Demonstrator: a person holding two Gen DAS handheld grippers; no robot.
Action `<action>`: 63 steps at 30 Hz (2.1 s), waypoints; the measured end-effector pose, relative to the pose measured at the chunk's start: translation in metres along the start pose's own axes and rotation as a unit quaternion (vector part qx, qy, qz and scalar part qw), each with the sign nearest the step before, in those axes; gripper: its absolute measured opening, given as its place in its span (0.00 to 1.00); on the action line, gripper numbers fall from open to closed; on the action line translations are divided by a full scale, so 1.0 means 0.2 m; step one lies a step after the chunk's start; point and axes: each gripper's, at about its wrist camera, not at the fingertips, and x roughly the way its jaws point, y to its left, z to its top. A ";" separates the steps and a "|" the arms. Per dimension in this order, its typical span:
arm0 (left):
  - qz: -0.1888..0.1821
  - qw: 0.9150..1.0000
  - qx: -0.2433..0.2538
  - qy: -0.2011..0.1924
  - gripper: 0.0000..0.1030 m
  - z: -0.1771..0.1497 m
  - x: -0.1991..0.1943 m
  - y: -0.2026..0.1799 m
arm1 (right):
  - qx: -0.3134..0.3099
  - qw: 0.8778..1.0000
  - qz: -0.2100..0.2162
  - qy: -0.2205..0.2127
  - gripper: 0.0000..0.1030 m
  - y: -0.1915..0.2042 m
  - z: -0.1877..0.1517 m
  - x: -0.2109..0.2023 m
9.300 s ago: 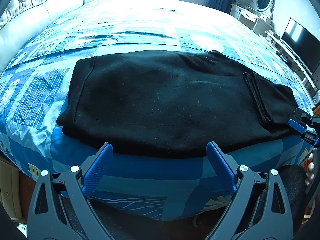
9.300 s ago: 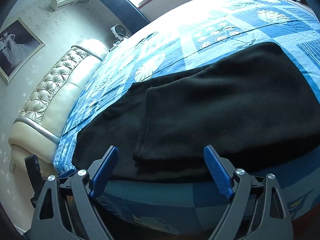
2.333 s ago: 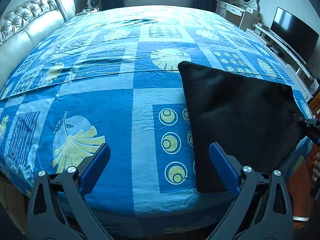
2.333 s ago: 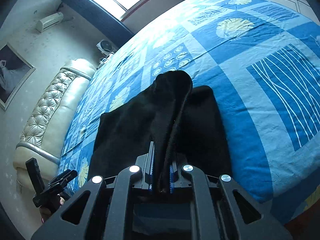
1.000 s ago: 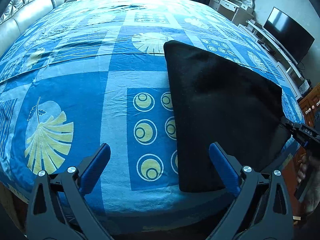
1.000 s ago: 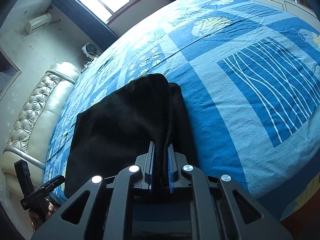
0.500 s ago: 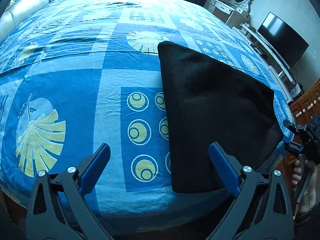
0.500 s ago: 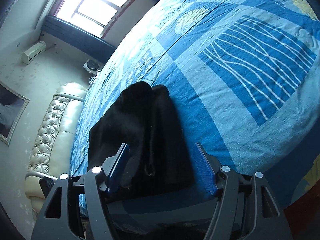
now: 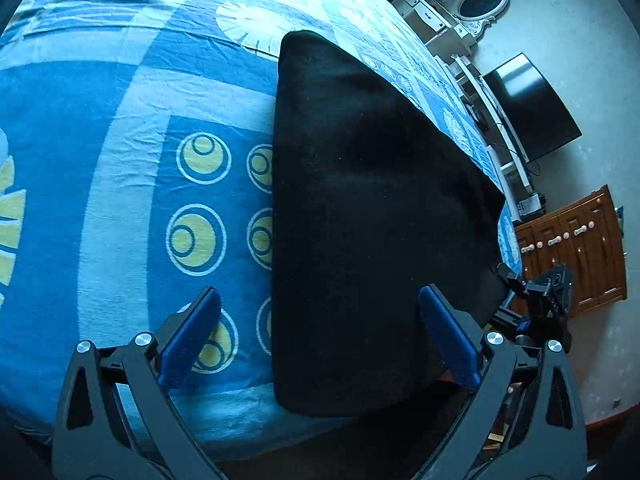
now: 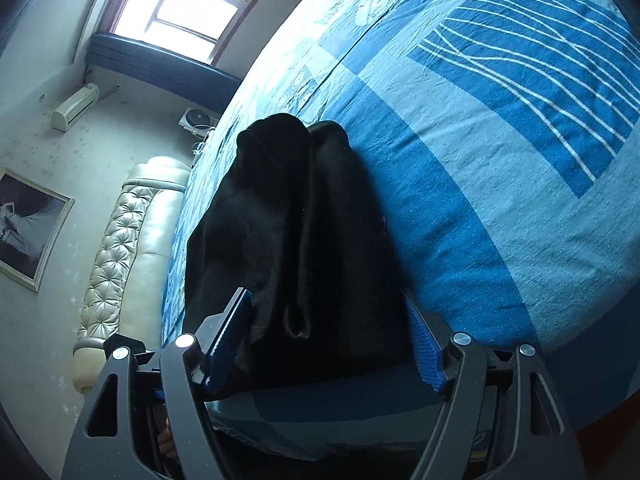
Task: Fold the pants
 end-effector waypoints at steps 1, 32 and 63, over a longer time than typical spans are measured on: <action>-0.008 1.000 -0.008 0.001 0.96 0.00 0.01 0.01 | -0.005 1.000 0.000 0.002 0.72 0.01 0.00 0.00; 0.102 0.993 0.056 -0.031 0.33 0.02 -0.19 0.00 | -0.097 0.994 0.005 0.041 0.42 0.31 -0.08 0.26; 0.191 0.979 0.051 -0.055 0.41 -0.05 -0.45 0.28 | -0.119 0.985 0.034 0.118 0.41 0.48 -0.25 0.52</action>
